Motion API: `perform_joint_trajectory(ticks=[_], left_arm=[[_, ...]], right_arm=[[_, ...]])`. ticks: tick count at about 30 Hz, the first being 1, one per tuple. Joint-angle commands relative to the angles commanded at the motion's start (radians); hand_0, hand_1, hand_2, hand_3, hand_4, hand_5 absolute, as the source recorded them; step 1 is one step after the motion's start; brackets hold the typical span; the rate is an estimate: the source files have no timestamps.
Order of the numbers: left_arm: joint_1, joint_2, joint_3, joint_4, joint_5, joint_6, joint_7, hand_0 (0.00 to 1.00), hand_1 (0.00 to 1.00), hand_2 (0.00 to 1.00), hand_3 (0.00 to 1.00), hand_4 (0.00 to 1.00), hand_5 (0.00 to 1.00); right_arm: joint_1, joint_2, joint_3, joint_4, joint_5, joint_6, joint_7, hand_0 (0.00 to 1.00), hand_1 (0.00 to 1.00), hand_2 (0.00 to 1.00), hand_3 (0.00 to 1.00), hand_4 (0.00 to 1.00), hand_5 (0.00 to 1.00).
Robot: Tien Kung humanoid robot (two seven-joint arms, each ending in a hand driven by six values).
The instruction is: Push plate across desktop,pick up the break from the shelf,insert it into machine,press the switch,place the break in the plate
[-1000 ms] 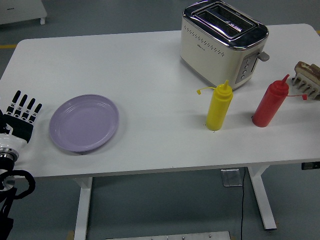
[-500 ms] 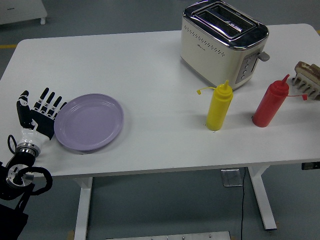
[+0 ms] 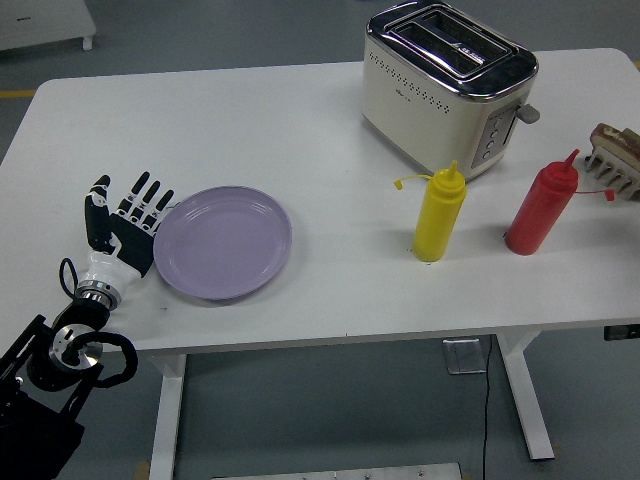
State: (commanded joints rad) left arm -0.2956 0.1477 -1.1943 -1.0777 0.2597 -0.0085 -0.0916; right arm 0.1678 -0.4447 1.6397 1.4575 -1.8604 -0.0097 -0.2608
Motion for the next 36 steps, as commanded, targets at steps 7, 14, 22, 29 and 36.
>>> perform_joint_trajectory(ticks=[7,14,22,29,36], left_arm=[[-0.017,-0.014,0.049,0.003,-0.012,-0.002,0.000,0.841,0.886,0.944,0.816,0.661,0.998],[-0.041,-0.035,0.107,0.007,-0.025,-0.005,-0.001,0.841,0.885,0.944,0.817,0.660,0.998],[-0.065,-0.053,0.135,0.014,-0.032,-0.005,-0.002,0.841,0.885,0.944,0.817,0.658,0.998],[-0.081,-0.061,0.151,0.017,-0.037,-0.004,-0.003,0.841,0.885,0.944,0.817,0.659,0.998],[-0.102,-0.068,0.187,0.028,-0.049,-0.005,-0.003,0.841,0.885,0.944,0.817,0.658,0.998]], right_arm=[[0.032,-0.014,-0.053,-0.036,-0.027,0.028,-0.013,0.897,0.843,0.858,0.854,0.757,0.331],[0.071,-0.024,-0.110,-0.077,-0.038,0.045,-0.021,0.888,0.841,0.856,0.856,0.771,0.318],[0.127,-0.026,-0.176,-0.135,-0.080,0.034,-0.029,0.862,0.824,0.835,0.830,0.781,0.304],[0.189,-0.023,-0.236,-0.197,-0.154,0.032,-0.035,0.804,0.776,0.785,0.784,0.777,0.299],[0.227,-0.022,-0.270,-0.240,-0.208,0.041,-0.045,0.713,0.714,0.711,0.751,0.758,0.279]])
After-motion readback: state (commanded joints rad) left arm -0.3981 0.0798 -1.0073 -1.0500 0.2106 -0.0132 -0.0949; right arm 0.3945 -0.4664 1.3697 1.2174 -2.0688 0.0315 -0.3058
